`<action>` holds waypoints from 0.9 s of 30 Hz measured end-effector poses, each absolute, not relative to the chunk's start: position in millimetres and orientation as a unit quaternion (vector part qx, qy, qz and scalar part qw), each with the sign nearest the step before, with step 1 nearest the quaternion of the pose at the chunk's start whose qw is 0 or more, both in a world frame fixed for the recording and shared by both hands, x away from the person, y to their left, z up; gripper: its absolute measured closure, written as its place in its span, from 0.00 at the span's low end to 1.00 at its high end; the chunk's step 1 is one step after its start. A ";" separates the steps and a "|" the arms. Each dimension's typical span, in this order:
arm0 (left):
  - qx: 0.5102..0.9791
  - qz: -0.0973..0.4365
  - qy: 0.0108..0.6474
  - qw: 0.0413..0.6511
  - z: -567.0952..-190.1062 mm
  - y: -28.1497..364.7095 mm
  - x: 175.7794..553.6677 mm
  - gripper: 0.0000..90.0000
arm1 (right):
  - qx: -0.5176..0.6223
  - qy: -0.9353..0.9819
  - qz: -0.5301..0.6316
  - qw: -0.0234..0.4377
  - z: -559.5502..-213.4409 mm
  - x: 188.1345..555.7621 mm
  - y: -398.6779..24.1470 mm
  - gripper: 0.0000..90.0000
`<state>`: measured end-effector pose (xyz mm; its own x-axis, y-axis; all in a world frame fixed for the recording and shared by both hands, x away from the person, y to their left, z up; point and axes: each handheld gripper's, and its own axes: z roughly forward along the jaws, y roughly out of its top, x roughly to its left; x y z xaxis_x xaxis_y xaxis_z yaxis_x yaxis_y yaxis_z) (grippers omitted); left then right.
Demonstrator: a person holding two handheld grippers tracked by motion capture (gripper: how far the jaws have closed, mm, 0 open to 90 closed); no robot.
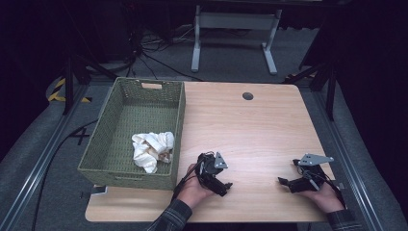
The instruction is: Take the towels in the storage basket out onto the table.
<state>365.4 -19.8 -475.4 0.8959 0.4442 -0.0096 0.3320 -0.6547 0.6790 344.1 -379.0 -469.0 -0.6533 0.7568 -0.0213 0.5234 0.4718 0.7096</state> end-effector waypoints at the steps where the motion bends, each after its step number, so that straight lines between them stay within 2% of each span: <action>1: 0.907 0.078 0.214 0.354 -475.1 -19.7 365.4 0.00 | 0.381 0.841 0.345 0.169 -469.0 344.1 -379.0 0.01; 27: 0.899 0.070 0.237 0.362 -466.6 -8.2 372.1 0.01 | 0.378 0.842 0.346 0.169 -468.9 344.8 -379.3 0.00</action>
<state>372.1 -8.2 -466.6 0.8779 0.4766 -0.0460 0.3757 -0.6262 0.6832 344.8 -379.3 -468.9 -0.6571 0.7535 -0.0227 0.5201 0.4749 0.7099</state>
